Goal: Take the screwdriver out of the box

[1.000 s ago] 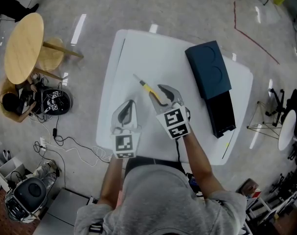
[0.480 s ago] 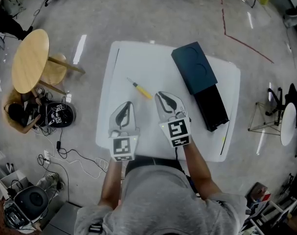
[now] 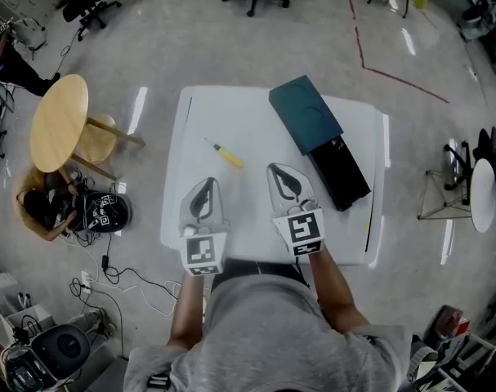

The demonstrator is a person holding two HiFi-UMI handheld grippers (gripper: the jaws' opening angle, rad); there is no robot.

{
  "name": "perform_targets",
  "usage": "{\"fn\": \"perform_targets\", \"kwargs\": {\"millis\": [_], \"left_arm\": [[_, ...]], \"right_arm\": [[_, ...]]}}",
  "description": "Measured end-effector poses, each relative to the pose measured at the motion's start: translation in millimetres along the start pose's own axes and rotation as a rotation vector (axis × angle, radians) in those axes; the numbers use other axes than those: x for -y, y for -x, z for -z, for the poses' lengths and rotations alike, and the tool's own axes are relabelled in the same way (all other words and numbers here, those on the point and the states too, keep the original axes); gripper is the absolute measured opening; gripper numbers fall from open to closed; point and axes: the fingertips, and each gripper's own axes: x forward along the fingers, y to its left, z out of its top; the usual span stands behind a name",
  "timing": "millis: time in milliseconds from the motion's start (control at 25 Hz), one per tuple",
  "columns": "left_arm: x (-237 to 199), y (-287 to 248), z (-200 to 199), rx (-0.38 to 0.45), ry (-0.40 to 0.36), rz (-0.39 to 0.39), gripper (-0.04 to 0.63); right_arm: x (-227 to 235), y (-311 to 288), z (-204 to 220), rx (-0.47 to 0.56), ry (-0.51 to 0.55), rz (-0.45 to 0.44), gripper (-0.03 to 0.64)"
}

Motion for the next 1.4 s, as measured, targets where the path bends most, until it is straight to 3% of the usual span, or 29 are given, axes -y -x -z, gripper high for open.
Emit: {"fn": "perform_targets", "kwargs": {"millis": [720,1400], "left_arm": [[44.2,64.5,8.0,0.021,-0.02,-0.012,0.012],[51.7,76.3,8.5,0.019,-0.029,-0.014,0.012]], "right_arm": [[5.3,99.1,27.8,0.031,0.014,0.074,0.003],[4.8,116.0,28.4,0.036,0.021,0.088,0.003]]}}
